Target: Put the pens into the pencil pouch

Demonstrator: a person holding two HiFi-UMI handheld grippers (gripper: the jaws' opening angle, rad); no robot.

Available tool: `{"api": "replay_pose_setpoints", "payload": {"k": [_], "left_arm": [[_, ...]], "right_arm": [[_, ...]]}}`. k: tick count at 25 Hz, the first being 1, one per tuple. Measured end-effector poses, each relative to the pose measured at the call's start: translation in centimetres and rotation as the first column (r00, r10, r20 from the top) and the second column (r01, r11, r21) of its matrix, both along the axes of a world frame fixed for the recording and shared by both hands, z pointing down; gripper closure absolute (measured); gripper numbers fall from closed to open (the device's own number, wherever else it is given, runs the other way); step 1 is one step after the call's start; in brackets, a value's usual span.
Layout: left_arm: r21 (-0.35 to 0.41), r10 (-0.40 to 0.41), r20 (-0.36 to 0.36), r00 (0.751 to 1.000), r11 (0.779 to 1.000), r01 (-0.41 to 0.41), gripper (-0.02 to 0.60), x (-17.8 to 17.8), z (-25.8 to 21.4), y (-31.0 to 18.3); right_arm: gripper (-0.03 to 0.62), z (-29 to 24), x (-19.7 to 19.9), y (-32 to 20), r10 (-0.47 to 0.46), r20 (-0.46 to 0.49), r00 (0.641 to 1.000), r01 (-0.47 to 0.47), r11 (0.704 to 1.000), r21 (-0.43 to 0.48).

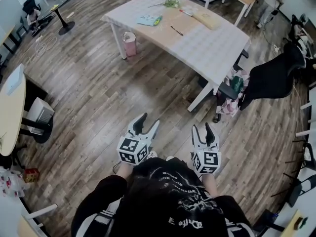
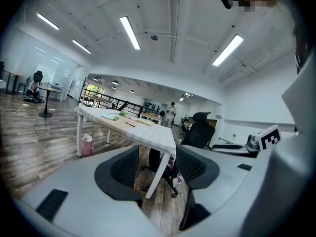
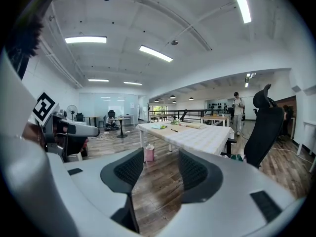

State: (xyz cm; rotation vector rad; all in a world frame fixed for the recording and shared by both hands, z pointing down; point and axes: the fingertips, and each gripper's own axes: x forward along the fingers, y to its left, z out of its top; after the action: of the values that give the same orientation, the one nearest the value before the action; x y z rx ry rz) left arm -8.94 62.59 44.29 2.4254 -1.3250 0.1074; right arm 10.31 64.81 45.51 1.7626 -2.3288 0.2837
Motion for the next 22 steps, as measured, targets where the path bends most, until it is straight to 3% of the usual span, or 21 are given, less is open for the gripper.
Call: {"api": "replay_pose_setpoints", "payload": {"k": [6,15,22], "left_arm": [[0.013,0.065,0.008,0.998,0.998,-0.065,0.345,-1.2,-0.3,-1.4],[-0.015,0.048,0.024,0.999,0.999,-0.047,0.344,-2.8,1.1,-4.0],[-0.019,-0.007,0.026,1.0,1.0,0.007,0.344,-2.8,2.0,-9.1]], "right_arm": [[0.373,0.2,-3.0,-1.6,0.008,0.007,1.0,-0.008,1.0,0.006],[0.368,1.1,-4.9,-4.7,-0.021,0.002,1.0,0.021,1.0,-0.013],[0.368,2.2,-4.7,-11.2,-0.064,0.006,0.998,0.064,0.998,-0.014]]}}
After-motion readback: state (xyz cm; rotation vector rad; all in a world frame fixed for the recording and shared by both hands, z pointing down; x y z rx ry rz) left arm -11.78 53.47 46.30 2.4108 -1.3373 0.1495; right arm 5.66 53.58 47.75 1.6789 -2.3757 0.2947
